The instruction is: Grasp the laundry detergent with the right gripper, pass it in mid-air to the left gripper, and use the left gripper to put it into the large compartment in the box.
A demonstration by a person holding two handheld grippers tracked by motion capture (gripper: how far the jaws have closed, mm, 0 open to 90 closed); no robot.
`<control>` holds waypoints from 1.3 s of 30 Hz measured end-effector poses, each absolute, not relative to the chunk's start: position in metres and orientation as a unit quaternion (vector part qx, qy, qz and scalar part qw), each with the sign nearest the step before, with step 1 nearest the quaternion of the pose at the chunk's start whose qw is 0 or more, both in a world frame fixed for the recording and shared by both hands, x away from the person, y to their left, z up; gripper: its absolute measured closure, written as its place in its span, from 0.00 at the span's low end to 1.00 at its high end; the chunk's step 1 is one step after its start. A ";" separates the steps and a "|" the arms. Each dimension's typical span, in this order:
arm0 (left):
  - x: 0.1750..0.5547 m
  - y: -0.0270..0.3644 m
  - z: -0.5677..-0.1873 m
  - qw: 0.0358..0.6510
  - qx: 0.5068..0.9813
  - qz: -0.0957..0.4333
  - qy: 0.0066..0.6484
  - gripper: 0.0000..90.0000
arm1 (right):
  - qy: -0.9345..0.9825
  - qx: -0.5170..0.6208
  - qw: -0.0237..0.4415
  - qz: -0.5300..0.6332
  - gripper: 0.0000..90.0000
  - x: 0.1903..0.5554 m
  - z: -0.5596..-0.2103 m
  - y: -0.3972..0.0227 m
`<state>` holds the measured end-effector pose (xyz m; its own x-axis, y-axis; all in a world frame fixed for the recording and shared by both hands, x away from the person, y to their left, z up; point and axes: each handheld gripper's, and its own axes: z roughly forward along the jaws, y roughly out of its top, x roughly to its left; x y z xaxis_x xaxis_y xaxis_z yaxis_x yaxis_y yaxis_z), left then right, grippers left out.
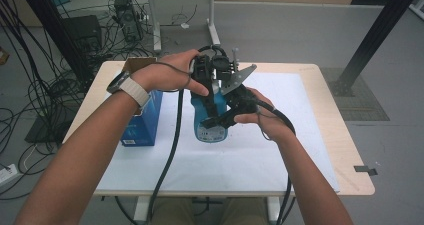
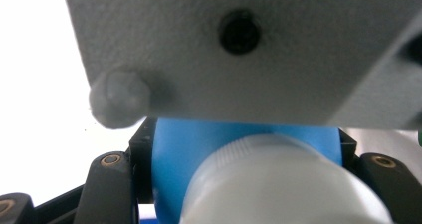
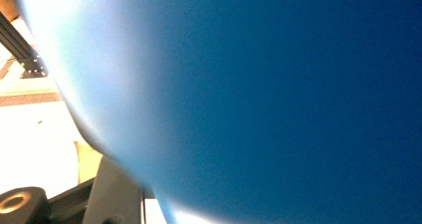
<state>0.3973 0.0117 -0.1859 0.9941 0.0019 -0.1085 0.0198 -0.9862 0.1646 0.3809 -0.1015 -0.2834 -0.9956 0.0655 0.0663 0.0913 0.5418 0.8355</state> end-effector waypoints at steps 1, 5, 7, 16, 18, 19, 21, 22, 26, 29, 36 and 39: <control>0.397 0.012 -0.186 0.083 0.995 -0.054 0.005 0.43 | -0.878 -0.044 0.014 -0.476 0.49 0.381 -0.283 -0.101; 0.397 0.013 -0.186 0.084 0.995 -0.054 0.004 0.43 | -0.876 -0.032 0.019 -0.482 0.49 0.382 -0.284 -0.099; 0.397 0.013 -0.186 0.086 0.995 -0.053 0.004 0.43 | -0.878 -0.044 0.013 -0.477 0.49 0.381 -0.283 -0.101; 0.397 0.014 -0.186 0.088 0.995 -0.050 0.004 0.43 | -0.876 -0.033 0.018 -0.481 0.49 0.382 -0.284 -0.099; 0.397 0.014 -0.186 0.090 0.995 -0.051 0.004 0.43 | -0.878 -0.043 0.014 -0.477 0.49 0.381 -0.283 -0.100; 0.397 0.014 -0.185 0.090 0.995 -0.051 0.005 0.43 | -0.878 -0.041 0.011 -0.476 0.49 0.381 -0.283 -0.100; 0.397 0.014 -0.185 0.088 0.995 -0.050 0.004 0.43 | -0.878 -0.041 0.012 -0.476 0.49 0.381 -0.282 -0.100; 0.396 0.014 -0.185 0.088 0.995 -0.050 0.005 0.43 | -0.878 -0.040 0.011 -0.476 0.49 0.381 -0.282 -0.100; 0.396 0.015 -0.183 0.087 0.995 -0.049 0.006 0.43 | -0.878 -0.039 0.013 -0.478 0.49 0.381 -0.281 -0.099; 0.395 0.015 -0.182 0.089 0.995 -0.047 0.006 0.43 | -0.877 -0.037 0.009 -0.479 0.49 0.381 -0.281 -0.099; 0.394 0.014 -0.179 0.091 0.995 -0.044 0.004 0.43 | -0.873 -0.033 0.009 -0.487 0.49 0.381 -0.279 -0.100; 0.394 0.014 -0.177 0.089 0.995 -0.043 0.005 0.44 | -0.872 -0.031 0.008 -0.488 0.49 0.381 -0.278 -0.100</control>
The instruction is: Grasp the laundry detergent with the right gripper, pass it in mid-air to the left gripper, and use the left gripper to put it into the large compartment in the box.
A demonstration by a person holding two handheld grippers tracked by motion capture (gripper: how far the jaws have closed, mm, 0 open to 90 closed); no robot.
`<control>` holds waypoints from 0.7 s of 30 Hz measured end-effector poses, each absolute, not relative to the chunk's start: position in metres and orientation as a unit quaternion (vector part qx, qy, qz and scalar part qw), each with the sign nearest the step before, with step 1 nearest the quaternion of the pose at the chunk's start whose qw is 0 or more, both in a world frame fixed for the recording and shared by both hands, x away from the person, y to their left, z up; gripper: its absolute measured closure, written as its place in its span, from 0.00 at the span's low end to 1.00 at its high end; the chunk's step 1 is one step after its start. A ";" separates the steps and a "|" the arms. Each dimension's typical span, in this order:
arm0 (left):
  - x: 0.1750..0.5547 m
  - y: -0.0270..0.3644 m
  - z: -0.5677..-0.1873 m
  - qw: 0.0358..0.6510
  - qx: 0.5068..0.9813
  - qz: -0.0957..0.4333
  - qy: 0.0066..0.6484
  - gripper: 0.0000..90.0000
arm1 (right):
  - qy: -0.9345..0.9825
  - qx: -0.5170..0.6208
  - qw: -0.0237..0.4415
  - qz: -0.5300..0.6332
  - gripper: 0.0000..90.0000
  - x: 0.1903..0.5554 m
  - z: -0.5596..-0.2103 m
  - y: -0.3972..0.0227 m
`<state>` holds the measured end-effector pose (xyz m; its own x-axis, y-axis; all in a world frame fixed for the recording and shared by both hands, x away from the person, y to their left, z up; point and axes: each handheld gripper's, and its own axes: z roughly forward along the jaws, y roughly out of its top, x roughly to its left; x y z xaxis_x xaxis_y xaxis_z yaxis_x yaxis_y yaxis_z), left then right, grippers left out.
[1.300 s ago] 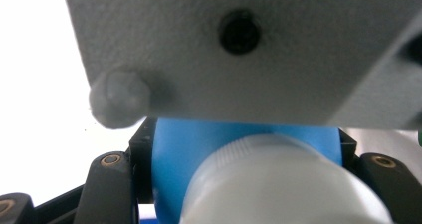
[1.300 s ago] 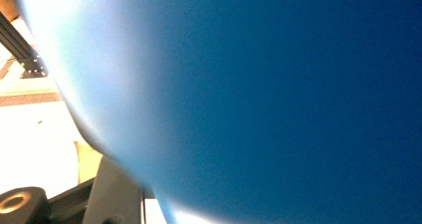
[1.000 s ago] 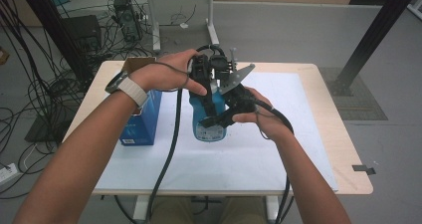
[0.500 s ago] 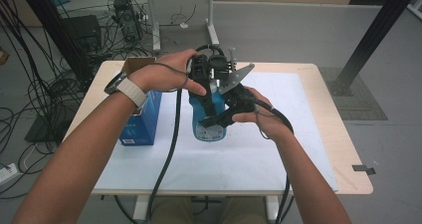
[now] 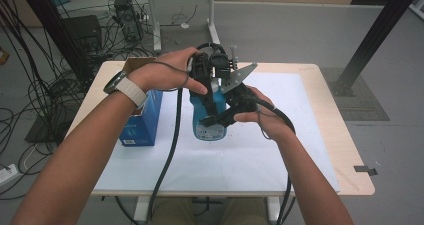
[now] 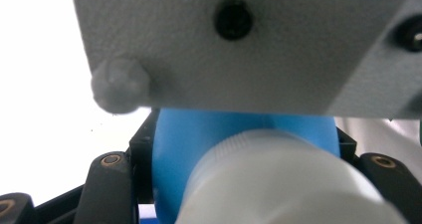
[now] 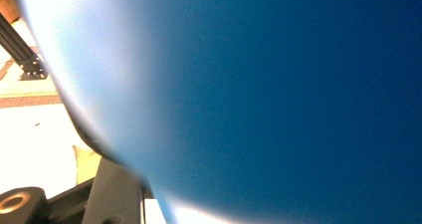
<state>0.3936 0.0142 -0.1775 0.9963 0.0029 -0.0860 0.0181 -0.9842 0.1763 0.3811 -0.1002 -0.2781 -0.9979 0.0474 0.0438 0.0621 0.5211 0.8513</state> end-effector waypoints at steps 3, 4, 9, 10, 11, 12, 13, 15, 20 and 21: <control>0.392 0.014 -0.176 0.088 0.995 -0.039 0.004 0.44 | -0.871 -0.030 0.006 -0.490 0.48 0.381 -0.277 -0.100; 0.392 0.014 -0.176 0.089 0.995 -0.037 0.004 0.44 | -0.871 -0.028 0.001 -0.490 0.48 0.381 -0.277 -0.100; 0.391 0.016 -0.174 0.084 0.996 -0.035 0.008 0.43 | -0.868 -0.051 0.006 -0.494 0.24 0.384 -0.280 -0.109; 0.391 0.017 -0.173 0.086 0.996 -0.036 0.011 0.43 | -0.867 -0.057 0.009 -0.494 0.21 0.384 -0.281 -0.115; 0.391 0.018 -0.173 0.085 0.996 -0.036 0.013 0.43 | -0.868 -0.071 0.010 -0.492 0.17 0.385 -0.282 -0.121; 0.391 0.018 -0.173 0.084 0.996 -0.035 0.014 0.43 | -0.869 -0.078 0.008 -0.488 0.17 0.386 -0.283 -0.126; 0.391 0.018 -0.173 0.082 0.996 -0.032 0.015 0.43 | -0.869 -0.082 0.008 -0.488 0.17 0.386 -0.283 -0.131; 0.390 0.019 -0.172 0.081 0.996 -0.029 0.019 0.43 | -0.871 -0.088 0.013 -0.482 0.17 0.386 -0.282 -0.141; 0.390 0.021 -0.166 0.075 0.996 -0.022 0.042 0.43 | -0.883 -0.114 0.014 -0.456 0.12 0.384 -0.275 -0.163; 0.390 0.022 -0.165 0.075 0.996 -0.020 0.047 0.43 | -0.884 -0.120 0.016 -0.451 0.11 0.384 -0.274 -0.167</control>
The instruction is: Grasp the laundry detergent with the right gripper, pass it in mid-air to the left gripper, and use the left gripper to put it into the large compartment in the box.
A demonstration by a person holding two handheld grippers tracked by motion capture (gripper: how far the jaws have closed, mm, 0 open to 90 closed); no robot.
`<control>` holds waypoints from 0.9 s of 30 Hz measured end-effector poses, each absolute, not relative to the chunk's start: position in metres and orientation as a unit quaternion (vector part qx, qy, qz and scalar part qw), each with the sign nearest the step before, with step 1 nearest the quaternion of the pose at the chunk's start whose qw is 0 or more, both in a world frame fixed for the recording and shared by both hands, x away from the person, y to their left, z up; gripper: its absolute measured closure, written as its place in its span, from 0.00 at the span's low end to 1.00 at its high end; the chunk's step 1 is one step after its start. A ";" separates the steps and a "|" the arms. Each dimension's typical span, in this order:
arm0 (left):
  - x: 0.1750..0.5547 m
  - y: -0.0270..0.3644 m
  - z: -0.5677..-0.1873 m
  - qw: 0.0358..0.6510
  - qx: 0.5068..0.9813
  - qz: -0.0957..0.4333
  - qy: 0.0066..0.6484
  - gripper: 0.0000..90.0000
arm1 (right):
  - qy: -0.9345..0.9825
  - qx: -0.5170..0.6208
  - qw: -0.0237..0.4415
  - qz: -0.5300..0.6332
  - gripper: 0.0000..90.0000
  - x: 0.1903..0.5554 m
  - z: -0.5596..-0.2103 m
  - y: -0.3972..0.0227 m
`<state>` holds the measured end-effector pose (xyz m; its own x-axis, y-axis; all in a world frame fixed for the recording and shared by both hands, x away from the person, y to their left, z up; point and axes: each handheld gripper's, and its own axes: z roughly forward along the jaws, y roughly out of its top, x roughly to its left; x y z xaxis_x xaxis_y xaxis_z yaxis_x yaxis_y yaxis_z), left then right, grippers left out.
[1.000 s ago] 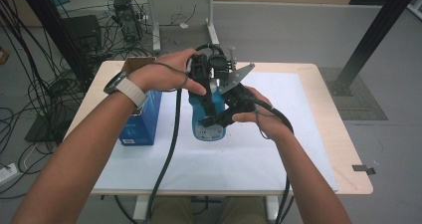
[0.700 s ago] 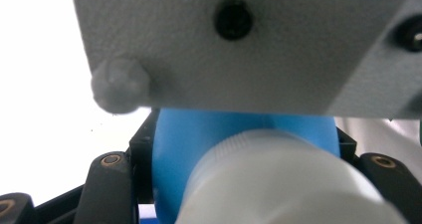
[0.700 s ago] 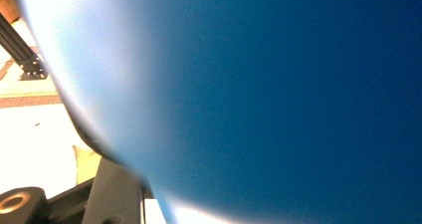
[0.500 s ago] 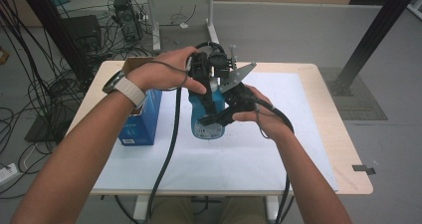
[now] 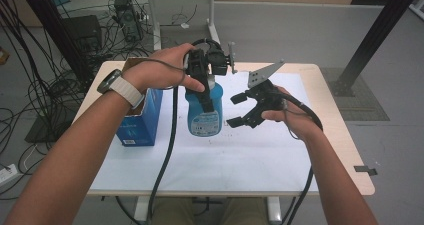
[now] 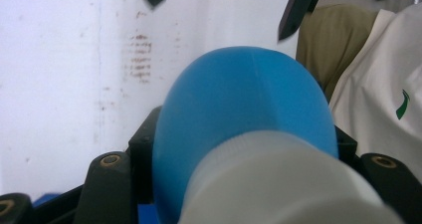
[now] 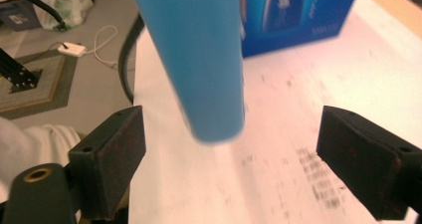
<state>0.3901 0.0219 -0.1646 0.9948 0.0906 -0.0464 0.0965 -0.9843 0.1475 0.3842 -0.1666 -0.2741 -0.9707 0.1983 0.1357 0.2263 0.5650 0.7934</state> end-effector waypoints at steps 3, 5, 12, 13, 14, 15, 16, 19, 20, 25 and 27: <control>0.390 0.023 -0.159 0.066 0.995 -0.017 0.066 0.43 | -0.893 -0.144 0.011 -0.427 0.07 0.384 -0.272 -0.177; 0.389 0.024 -0.155 0.061 0.995 -0.013 0.077 0.43 | -0.900 -0.151 0.008 -0.408 0.08 0.383 -0.271 -0.183; 0.390 0.030 -0.145 0.043 0.992 -0.004 0.117 0.43 | -0.924 -0.168 -0.011 -0.343 0.08 0.380 -0.267 -0.201; 0.391 0.032 -0.143 0.039 0.991 -0.005 0.126 0.43 | -0.928 -0.166 -0.014 -0.334 0.08 0.379 -0.267 -0.203; 0.391 0.032 -0.142 0.037 0.991 -0.006 0.130 0.43 | -0.931 -0.166 -0.016 -0.324 0.08 0.378 -0.265 -0.205; 0.392 0.033 -0.141 0.032 0.990 -0.007 0.137 0.43 | -0.933 -0.167 -0.019 -0.318 0.08 0.378 -0.264 -0.206; 0.392 0.034 -0.139 0.027 0.989 -0.008 0.145 0.43 | -0.935 -0.168 -0.022 -0.310 0.08 0.378 -0.263 -0.207; 0.392 0.034 -0.135 0.017 0.988 -0.006 0.156 0.43 | -0.938 -0.176 -0.033 -0.296 0.08 0.378 -0.262 -0.212; 0.392 0.034 -0.134 0.014 0.987 -0.006 0.159 0.43 | -0.939 -0.179 -0.036 -0.293 0.08 0.378 -0.261 -0.215; 0.394 0.037 -0.126 0.003 0.981 -0.008 0.194 0.43 | -0.942 -0.189 -0.049 -0.274 0.08 0.377 -0.260 -0.222; 0.394 0.037 -0.122 0.002 0.976 -0.009 0.216 0.43 | -0.944 -0.190 -0.051 -0.264 0.09 0.377 -0.259 -0.223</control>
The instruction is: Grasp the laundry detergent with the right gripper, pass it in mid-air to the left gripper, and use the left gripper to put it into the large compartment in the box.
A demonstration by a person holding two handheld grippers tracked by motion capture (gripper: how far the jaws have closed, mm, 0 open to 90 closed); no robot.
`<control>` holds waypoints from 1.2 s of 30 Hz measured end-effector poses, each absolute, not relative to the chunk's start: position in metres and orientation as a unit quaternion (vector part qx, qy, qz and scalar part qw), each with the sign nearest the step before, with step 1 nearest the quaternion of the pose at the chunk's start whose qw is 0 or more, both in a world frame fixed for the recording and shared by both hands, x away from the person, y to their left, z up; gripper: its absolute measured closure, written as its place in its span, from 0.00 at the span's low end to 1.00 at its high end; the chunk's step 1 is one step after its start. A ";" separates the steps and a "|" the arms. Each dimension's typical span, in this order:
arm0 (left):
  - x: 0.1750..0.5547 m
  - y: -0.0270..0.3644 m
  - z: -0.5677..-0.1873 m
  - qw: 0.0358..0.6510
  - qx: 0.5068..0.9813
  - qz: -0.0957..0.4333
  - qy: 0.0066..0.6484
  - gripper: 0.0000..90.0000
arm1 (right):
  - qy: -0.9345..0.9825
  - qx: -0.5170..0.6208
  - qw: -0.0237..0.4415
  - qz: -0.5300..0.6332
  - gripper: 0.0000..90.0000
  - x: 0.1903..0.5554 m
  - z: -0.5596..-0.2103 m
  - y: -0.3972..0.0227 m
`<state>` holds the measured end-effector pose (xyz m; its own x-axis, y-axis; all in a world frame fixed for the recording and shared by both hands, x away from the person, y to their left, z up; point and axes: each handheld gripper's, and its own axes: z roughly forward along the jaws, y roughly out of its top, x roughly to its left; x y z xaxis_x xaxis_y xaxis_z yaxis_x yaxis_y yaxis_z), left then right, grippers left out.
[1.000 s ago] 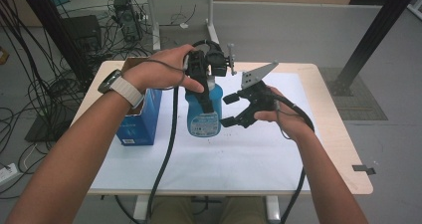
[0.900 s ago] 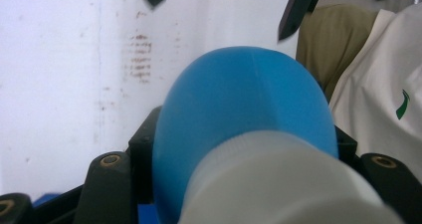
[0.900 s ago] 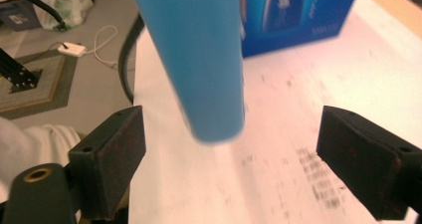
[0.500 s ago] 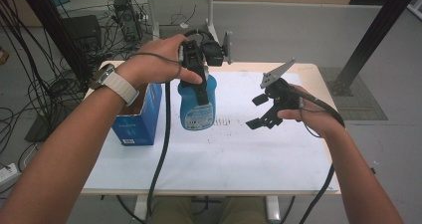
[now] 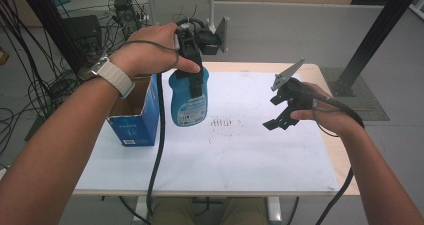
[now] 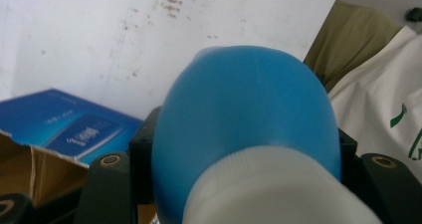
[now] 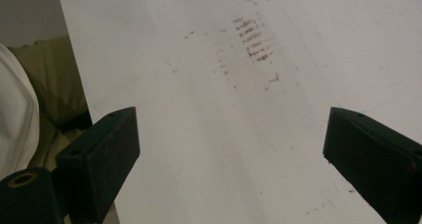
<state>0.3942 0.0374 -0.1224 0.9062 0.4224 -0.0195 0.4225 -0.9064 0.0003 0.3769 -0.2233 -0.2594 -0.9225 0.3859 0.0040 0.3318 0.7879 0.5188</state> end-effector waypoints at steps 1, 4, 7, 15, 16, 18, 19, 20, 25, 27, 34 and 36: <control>0.395 0.038 -0.121 0.003 0.973 -0.012 0.231 0.43 | 0.945 0.193 0.054 0.260 0.09 0.377 -0.259 -0.224; 0.397 0.040 -0.115 0.004 0.965 -0.014 0.261 0.43 | 0.947 0.195 0.056 0.250 0.09 0.377 -0.257 -0.226; 0.399 0.041 -0.110 0.000 0.959 -0.010 0.284 0.43 | 0.950 0.196 0.060 0.235 0.10 0.377 -0.255 -0.227; 0.406 0.047 -0.100 -0.005 0.937 -0.009 0.350 0.43 | 0.959 0.185 0.076 0.200 0.10 0.378 -0.250 -0.226; 0.407 0.048 -0.098 -0.007 0.935 -0.007 0.353 0.43 | 0.959 0.184 0.078 0.199 0.10 0.379 -0.250 -0.226; 0.408 0.049 -0.096 -0.012 0.932 -0.007 0.363 0.43 | 0.959 0.184 0.079 0.198 0.10 0.380 -0.249 -0.226; 0.408 0.049 -0.095 -0.009 0.929 -0.005 0.370 0.43 | 0.960 0.183 0.080 0.198 0.10 0.380 -0.249 -0.226; 0.409 0.050 -0.094 -0.011 0.927 -0.005 0.376 0.43 | 0.960 0.183 0.081 0.197 0.10 0.381 -0.248 -0.226; 0.410 0.055 -0.088 -0.002 0.915 -0.005 0.404 0.43 | 0.962 0.179 0.079 0.193 0.10 0.383 -0.248 -0.225; 0.411 0.058 -0.086 0.000 0.909 -0.006 0.417 0.43 | 0.962 0.179 0.077 0.190 0.10 0.384 -0.247 -0.226; 0.411 0.069 -0.078 0.004 0.886 -0.006 0.463 0.43 | 0.965 0.173 0.074 0.182 0.10 0.384 -0.245 -0.226; 0.412 0.072 -0.076 0.004 0.881 -0.005 0.472 0.43 | 0.966 0.170 0.073 0.179 0.10 0.384 -0.245 -0.227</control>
